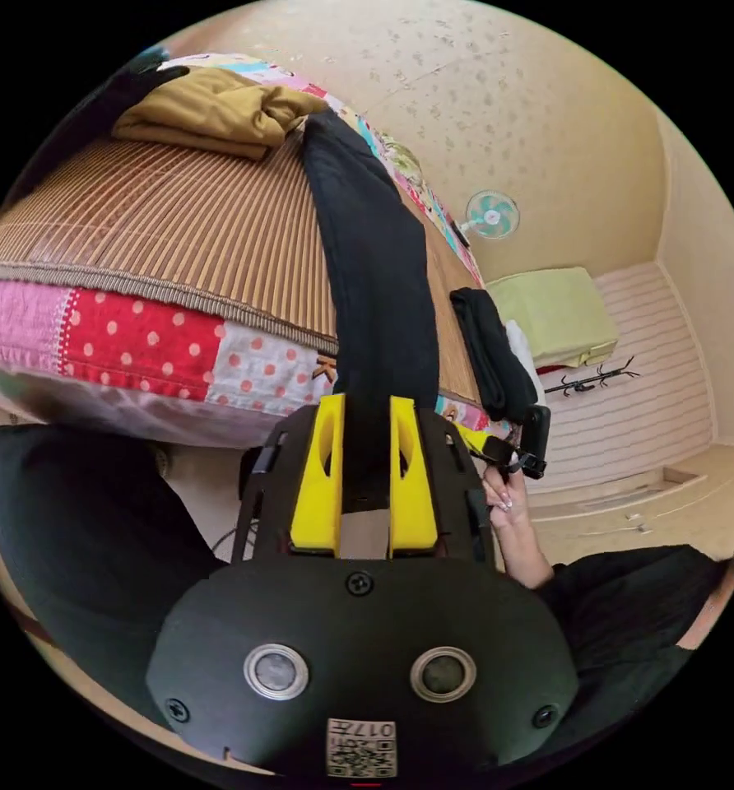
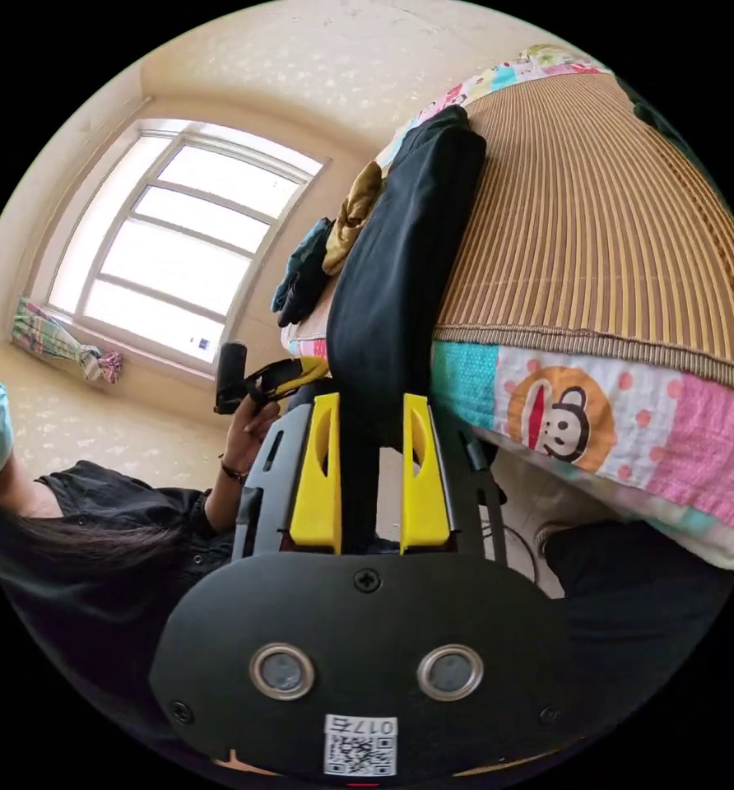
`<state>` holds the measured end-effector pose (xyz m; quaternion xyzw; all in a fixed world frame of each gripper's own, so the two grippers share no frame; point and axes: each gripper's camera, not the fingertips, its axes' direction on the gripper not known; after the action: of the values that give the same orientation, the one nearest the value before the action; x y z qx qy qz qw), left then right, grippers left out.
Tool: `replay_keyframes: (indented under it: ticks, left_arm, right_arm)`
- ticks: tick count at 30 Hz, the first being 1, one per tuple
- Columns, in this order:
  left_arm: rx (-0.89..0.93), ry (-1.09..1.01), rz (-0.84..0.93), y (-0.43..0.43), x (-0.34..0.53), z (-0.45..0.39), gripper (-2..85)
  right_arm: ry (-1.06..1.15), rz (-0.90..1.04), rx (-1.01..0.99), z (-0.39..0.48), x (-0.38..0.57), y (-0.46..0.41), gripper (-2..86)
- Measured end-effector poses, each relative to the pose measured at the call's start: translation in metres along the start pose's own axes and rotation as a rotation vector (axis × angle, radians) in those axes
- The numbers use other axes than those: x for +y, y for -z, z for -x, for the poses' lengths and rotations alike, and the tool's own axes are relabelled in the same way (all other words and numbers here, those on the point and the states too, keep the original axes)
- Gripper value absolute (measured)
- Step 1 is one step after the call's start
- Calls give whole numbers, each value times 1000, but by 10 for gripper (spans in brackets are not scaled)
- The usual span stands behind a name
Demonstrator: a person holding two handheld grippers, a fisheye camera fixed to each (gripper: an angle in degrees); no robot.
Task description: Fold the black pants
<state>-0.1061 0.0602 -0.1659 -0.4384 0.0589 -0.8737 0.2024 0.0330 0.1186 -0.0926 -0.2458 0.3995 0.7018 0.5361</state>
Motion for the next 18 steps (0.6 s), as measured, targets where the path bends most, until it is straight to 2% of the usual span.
replay_keyframes:
  ticks: [3,6,8,11,14,16,18]
  left_arm:
    - [21,-20,-21,-5,-7,13,122]
    - [71,-13,149,-42,-13,24,104]
    - [53,-24,147,-48,-4,29,73]
    - [121,-69,229,-36,11,34,59]
    - [100,-104,197,-18,30,40,81]
    - [95,-74,144,-12,33,52,131]
    - [168,-77,143,-21,24,67,148]
  right_arm:
    - [-8,-56,35,-10,-9,5,102]
    - [-2,56,25,-20,-24,-23,119]
    - [-6,70,21,-20,-21,-33,102]
    - [28,132,-40,-18,-5,-30,70]
    - [35,95,-80,-24,15,-12,82]
    - [-19,48,-107,-40,17,-6,107]
    - [-51,11,-231,-57,8,-12,121]
